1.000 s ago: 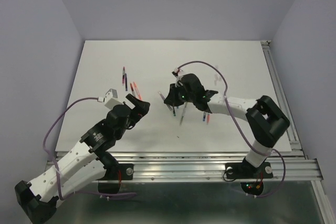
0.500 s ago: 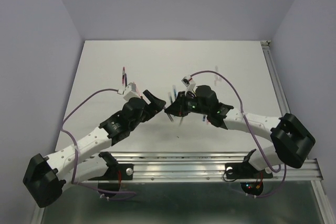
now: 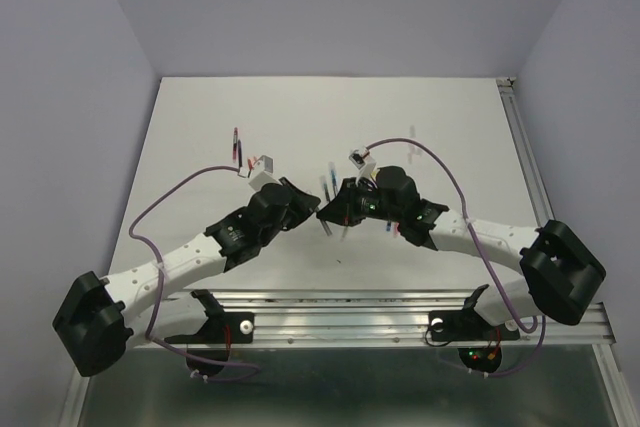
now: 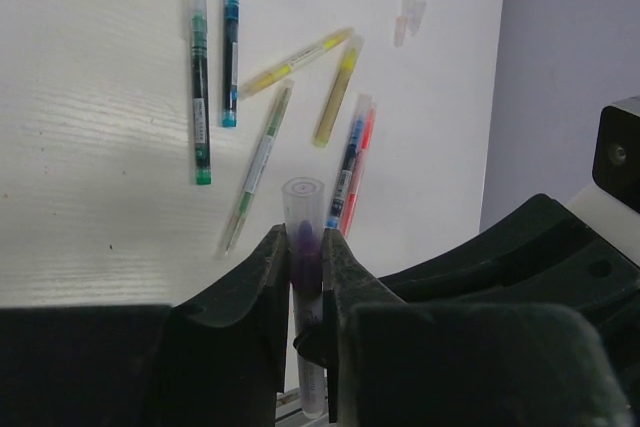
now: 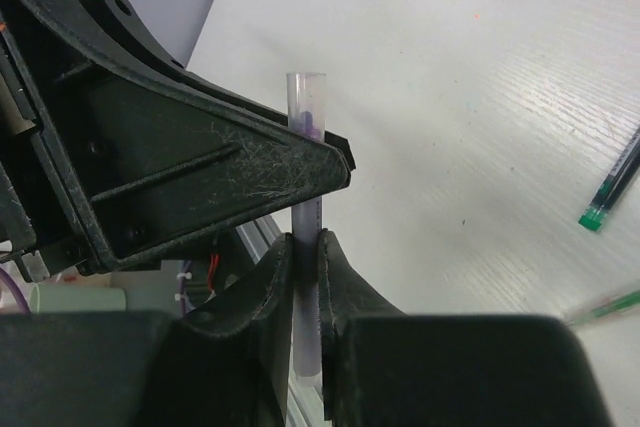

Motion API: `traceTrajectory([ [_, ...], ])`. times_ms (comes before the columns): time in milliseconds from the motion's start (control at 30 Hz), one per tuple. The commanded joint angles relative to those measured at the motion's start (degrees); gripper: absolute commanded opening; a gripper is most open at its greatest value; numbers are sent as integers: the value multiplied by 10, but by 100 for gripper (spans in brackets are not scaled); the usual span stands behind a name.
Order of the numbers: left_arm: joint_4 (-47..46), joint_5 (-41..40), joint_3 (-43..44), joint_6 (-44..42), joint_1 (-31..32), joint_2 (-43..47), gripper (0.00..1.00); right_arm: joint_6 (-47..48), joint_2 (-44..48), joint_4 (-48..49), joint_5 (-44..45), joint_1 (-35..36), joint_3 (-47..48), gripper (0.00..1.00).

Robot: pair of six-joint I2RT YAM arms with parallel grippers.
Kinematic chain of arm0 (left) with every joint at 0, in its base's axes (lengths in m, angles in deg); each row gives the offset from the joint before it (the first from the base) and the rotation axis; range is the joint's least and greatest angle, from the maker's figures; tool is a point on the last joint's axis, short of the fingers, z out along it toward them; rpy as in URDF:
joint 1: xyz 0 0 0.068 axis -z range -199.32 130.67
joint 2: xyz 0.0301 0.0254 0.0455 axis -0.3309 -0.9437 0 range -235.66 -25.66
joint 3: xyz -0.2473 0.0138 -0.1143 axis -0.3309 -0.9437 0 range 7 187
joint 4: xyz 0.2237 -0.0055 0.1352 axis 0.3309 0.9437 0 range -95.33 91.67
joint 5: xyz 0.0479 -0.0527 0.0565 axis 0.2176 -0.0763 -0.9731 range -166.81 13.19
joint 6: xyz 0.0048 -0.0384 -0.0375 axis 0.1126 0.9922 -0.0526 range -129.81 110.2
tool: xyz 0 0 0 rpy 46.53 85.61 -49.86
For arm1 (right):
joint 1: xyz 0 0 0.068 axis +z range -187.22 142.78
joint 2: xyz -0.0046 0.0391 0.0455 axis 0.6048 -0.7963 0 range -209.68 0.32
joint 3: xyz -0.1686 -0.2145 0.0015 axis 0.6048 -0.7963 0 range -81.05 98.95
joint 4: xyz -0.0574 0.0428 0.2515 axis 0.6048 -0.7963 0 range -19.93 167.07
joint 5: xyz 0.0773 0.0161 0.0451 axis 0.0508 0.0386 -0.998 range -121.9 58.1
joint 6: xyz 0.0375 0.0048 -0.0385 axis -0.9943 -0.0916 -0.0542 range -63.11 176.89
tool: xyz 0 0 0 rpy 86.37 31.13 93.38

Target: Open the pen caps

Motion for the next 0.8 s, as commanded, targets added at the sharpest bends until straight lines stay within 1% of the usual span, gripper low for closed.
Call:
traceTrajectory([
  [0,-18,-27,25,8,7,-13,0,3,23,23,-33,6,-13,10],
  [67,-18,-36,27,16,12,-15,0,8,22,7,-27,7,-6,21],
  [100,-17,-42,29,18,14,-15,0,13,19,-2,-26,8,-1,28],
  [133,-17,-45,30,25,18,-14,0,15,16,-10,-25,8,3,32],
  [200,-15,-58,31,34,20,-14,0,18,8,-17,-22,9,8,35],
  [367,-14,-70,36,49,21,-14,0,20,-1,-25,-15,13,8,36],
  [400,-14,-71,38,50,21,-14,0,22,-2,-27,-15,14,7,32],
  [500,-12,-83,46,48,21,-20,0,20,7,-16,-12,20,-9,3],
  [533,-10,-94,50,48,21,-27,0,13,13,-11,-9,26,-26,1],
  [633,-10,-133,70,31,11,-42,0,0,42,2,3,43,-57,1],
  [667,-10,-141,80,21,3,-57,0,-16,52,5,6,61,-84,1],
  [700,-13,-146,98,11,-21,-68,0,-24,63,18,10,72,-102,1],
  [733,-17,-144,110,-17,-37,-81,0,-33,91,19,17,85,-117,1],
  [767,-21,-142,136,-31,-51,-112,0,-46,106,19,30,116,-130,1],
])
